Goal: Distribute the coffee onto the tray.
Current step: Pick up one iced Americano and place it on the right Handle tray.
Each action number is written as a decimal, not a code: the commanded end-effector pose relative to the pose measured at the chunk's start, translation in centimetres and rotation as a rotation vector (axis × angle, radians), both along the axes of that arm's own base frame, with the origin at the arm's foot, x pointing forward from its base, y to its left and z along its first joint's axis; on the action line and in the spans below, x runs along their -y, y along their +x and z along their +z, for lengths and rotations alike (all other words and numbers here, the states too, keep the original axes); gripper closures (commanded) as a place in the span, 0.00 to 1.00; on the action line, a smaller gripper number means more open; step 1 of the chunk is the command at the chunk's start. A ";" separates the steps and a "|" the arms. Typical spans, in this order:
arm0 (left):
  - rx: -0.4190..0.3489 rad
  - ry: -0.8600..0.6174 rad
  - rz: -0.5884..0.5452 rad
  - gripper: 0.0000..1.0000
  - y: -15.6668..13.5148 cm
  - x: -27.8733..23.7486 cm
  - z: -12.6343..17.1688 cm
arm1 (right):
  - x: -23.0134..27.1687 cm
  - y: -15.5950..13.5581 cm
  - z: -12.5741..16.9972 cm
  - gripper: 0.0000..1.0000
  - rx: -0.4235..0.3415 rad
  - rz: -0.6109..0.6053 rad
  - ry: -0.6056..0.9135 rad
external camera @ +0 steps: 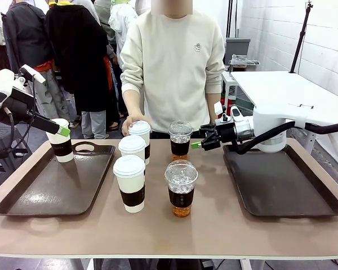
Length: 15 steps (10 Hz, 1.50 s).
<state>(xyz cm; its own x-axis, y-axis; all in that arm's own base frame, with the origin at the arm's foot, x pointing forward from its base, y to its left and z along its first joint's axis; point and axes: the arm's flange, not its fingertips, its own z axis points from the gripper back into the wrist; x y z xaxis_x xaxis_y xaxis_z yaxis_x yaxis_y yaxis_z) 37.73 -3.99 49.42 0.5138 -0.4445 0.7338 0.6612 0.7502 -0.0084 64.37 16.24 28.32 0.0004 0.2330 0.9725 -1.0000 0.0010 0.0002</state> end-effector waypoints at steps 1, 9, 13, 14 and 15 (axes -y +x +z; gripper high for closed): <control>-0.005 -0.005 -0.003 0.00 0.0 -0.1 -0.1 | -0.4 0.8 -0.7 0.00 -0.023 0.018 0.027; -0.005 -0.005 -0.003 0.00 0.0 -0.1 -0.1 | -1.9 0.7 -2.8 0.00 -0.048 0.039 0.041; -0.005 -0.005 -0.003 0.00 0.0 -0.1 -0.1 | -3.1 1.3 -3.1 0.00 -0.037 0.022 0.046; -0.005 -0.005 -0.003 0.00 0.0 -0.1 -0.1 | -3.3 1.6 -3.2 0.00 -0.035 0.003 0.064; -0.005 -0.005 -0.003 0.00 0.0 -0.1 -0.1 | -3.5 1.8 -3.2 0.00 -0.038 -0.016 0.078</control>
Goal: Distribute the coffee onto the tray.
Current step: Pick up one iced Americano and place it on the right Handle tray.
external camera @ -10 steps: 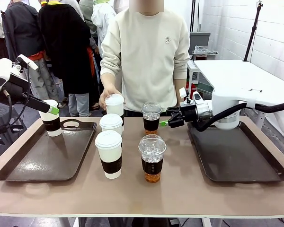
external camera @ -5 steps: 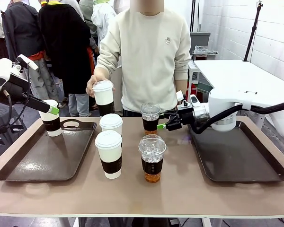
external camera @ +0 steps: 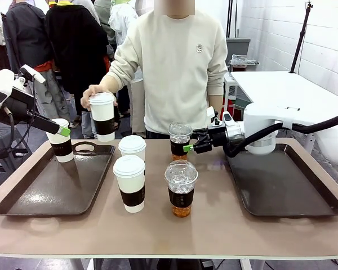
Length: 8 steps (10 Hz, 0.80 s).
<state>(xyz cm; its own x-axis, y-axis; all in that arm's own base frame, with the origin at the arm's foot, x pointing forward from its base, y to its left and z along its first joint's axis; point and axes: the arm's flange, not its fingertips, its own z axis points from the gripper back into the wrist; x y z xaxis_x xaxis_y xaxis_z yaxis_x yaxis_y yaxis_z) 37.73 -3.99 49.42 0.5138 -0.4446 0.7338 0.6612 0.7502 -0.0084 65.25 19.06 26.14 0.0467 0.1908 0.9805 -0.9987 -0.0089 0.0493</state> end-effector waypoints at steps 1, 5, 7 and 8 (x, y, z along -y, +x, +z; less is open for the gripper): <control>-0.005 -0.005 -0.003 0.00 0.0 -0.1 -0.1 | -1.0 1.0 -1.1 0.00 0.007 -0.025 0.035; -0.005 -0.005 -0.003 0.00 0.0 -0.1 -0.1 | -2.4 1.5 -1.6 0.00 -0.016 0.001 0.031; -0.005 -0.005 -0.003 0.00 0.0 -0.1 -0.1 | -3.3 1.9 -2.2 0.00 -0.023 -0.007 0.013; -0.005 -0.005 -0.003 0.00 0.0 -0.1 -0.1 | -3.7 2.1 -2.4 0.00 -0.027 -0.014 0.014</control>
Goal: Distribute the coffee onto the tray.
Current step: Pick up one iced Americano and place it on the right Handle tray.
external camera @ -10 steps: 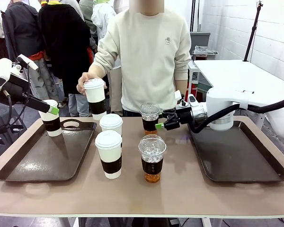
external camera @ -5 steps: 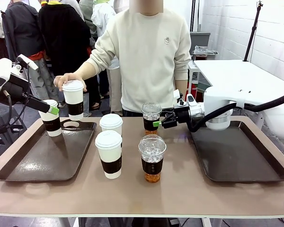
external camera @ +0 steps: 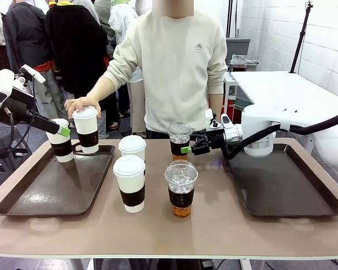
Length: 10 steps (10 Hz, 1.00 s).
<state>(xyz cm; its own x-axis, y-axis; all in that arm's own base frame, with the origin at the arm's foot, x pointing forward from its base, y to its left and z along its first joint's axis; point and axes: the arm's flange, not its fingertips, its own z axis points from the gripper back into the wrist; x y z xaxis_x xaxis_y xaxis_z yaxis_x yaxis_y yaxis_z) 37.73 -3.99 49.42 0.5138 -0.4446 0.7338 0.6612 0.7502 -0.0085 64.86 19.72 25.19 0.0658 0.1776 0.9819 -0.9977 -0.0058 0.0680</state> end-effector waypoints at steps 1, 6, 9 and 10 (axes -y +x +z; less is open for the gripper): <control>-0.005 -0.005 -0.003 0.00 0.0 -0.1 -0.1 | -3.4 2.6 -1.6 0.00 -0.009 -0.007 0.001; -0.005 -0.005 -0.003 0.00 0.0 -0.1 -0.1 | -4.3 3.3 -1.7 0.00 -0.008 -0.045 0.009; -0.005 -0.005 -0.003 0.00 0.0 -0.1 -0.1 | -4.1 3.3 -1.4 0.00 0.004 -0.037 0.035; -0.005 -0.005 -0.003 0.00 0.0 -0.1 -0.1 | -4.1 3.3 -1.4 0.17 -0.001 -0.025 0.047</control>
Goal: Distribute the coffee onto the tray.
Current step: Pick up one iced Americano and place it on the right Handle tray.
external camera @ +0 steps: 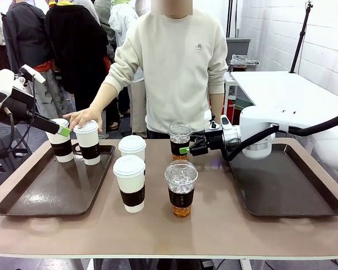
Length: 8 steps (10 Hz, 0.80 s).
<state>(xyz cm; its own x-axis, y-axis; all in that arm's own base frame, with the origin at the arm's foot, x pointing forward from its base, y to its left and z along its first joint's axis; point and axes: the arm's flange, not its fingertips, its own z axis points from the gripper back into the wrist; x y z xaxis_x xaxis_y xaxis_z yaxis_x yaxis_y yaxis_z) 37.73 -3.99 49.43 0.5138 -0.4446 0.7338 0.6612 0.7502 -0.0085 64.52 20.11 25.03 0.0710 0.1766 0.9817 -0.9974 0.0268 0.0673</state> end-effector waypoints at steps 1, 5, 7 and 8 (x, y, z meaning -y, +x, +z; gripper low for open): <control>-0.005 -0.005 -0.003 0.00 0.0 -0.1 -0.1 | -3.6 3.6 -1.3 0.36 0.016 0.016 0.070; -0.005 -0.005 -0.003 0.00 0.0 -0.1 -0.1 | -3.3 3.8 -1.2 0.36 -0.009 -0.027 0.092; -0.005 -0.005 -0.003 0.00 0.0 -0.1 -0.1 | -2.4 3.6 -0.2 0.36 -0.003 -0.046 0.104; -0.005 -0.005 -0.003 0.00 0.0 -0.1 -0.1 | -1.7 3.3 0.7 0.36 0.002 -0.058 0.100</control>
